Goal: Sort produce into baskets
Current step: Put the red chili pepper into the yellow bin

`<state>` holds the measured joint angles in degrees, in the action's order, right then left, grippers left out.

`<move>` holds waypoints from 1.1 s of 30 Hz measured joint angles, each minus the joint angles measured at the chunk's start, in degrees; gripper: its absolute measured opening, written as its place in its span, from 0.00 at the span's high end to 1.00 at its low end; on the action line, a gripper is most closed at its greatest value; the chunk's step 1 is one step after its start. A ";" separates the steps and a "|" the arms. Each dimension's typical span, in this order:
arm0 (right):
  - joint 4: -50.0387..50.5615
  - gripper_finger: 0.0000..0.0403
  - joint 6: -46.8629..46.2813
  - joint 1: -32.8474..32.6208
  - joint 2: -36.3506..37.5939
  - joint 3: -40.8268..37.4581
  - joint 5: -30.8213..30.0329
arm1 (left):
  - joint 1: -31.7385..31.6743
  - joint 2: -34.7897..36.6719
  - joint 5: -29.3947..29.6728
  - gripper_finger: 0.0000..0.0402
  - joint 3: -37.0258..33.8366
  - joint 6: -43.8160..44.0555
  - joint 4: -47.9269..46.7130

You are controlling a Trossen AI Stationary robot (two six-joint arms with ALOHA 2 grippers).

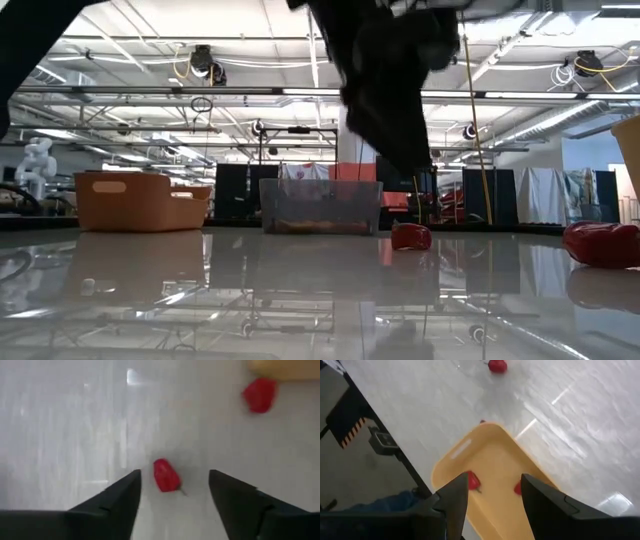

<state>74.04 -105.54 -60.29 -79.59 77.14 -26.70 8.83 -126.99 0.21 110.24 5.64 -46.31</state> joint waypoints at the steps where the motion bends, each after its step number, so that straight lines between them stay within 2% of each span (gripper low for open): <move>1: -0.06 0.57 -0.10 0.23 -0.01 0.00 -0.50 | -0.13 -0.73 -0.17 0.37 -0.02 0.46 0.07; 4: -0.46 0.57 -0.12 0.35 -0.24 0.00 -1.01 | -0.20 -2.17 -0.71 0.29 -0.05 1.35 0.79; 7: -0.38 0.57 -0.12 0.43 -0.35 0.00 -1.09 | -0.12 -3.58 -0.33 0.26 -0.02 1.90 1.18; 16: -0.36 0.57 -0.25 0.46 -0.37 0.02 -1.25 | -1.08 -8.26 0.37 0.25 -0.05 3.04 3.67; 23: -0.20 0.57 0.82 0.46 -0.39 0.02 -1.18 | -1.73 -8.47 1.79 0.25 -0.06 3.03 3.42; 28: 0.48 0.57 1.65 0.46 -0.39 0.02 -1.14 | -1.71 -8.47 2.00 0.30 -0.05 3.01 3.18; 33: 1.28 0.57 1.67 0.46 -0.39 0.02 -1.14 | -1.62 -8.47 1.76 0.42 -0.07 3.06 2.78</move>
<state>75.33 -103.88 -59.83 -79.99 77.17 -27.83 7.20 -135.46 1.97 110.17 8.70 -43.53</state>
